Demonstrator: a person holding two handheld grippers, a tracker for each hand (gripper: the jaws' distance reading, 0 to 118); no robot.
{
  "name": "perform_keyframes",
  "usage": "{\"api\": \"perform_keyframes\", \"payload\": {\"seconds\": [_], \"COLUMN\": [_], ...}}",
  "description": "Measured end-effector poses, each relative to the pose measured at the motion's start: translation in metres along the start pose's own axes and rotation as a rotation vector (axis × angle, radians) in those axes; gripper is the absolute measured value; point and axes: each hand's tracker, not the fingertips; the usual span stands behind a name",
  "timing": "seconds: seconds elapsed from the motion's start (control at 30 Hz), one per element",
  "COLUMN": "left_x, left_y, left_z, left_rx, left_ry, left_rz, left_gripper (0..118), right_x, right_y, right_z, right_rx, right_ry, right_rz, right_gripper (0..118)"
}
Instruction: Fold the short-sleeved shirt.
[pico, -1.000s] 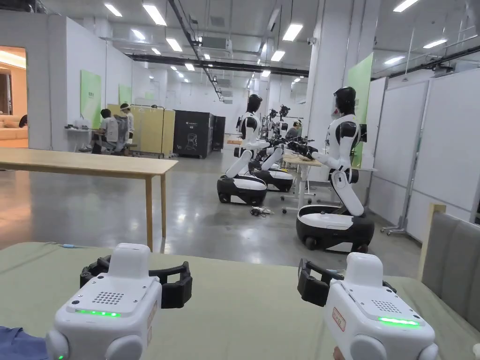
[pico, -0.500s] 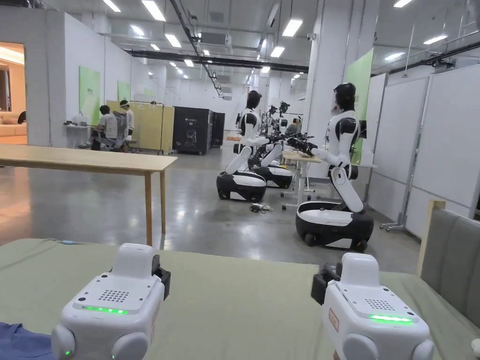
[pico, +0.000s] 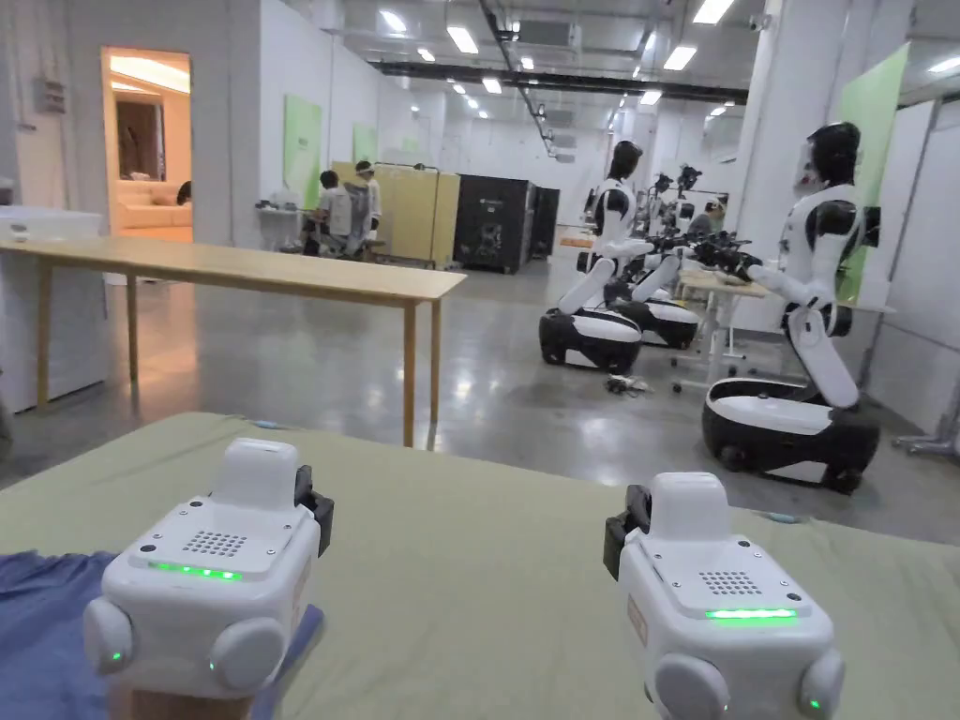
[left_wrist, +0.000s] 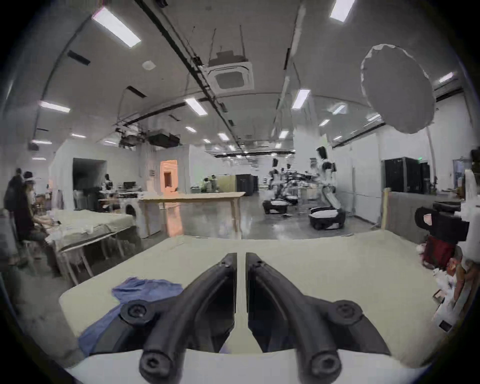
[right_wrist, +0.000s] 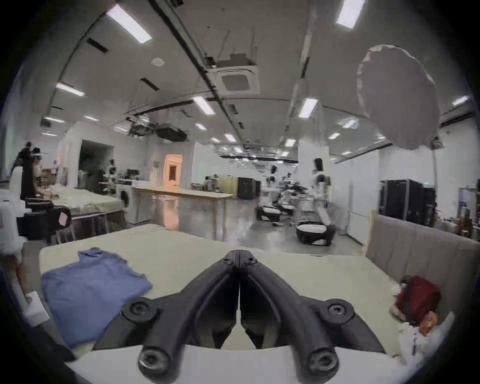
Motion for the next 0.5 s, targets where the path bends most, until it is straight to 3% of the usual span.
{"api": "perform_keyframes", "payload": {"seconds": [0.27, 0.37, 0.5], "left_x": [-0.142, -0.175, -0.204], "left_y": [-0.04, -0.053, -0.091], "left_z": [0.024, 0.004, -0.06], "left_rx": [-0.147, -0.338, -0.735], "left_ry": [0.27, 0.262, 0.096], "left_rz": [-0.017, 0.008, 0.148], "left_gripper": [6, 6, 6], "right_x": [-0.153, -0.182, -0.201], "right_y": [-0.009, -0.02, -0.038], "right_z": [-0.036, -0.046, -0.062], "right_rx": [-0.046, -0.065, -0.098], "right_ry": [0.298, 0.33, 0.353], "right_rz": [-0.058, -0.046, -0.016], "right_gripper": [6, 6, 6]}}
